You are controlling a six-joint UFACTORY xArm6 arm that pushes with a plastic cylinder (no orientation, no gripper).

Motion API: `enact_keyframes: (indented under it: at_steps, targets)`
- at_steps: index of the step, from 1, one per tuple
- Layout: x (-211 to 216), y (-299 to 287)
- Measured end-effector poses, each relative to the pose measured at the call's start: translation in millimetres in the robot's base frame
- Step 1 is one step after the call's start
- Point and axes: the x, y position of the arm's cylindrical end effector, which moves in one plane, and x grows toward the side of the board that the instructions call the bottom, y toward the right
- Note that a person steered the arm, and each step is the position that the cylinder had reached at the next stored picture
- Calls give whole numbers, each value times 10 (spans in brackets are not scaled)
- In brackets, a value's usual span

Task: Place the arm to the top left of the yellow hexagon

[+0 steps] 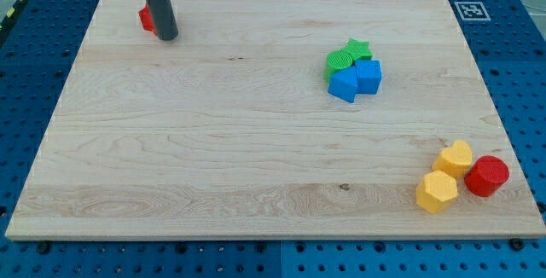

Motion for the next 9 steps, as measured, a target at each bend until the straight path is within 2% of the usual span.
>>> enact_keyframes:
  at_steps: [3, 4, 5, 6, 8, 9]
  targets:
    - [-204, -231]
    - [-66, 17]
    - [361, 717]
    - [376, 756]
    - [957, 1490]
    - [960, 1493]
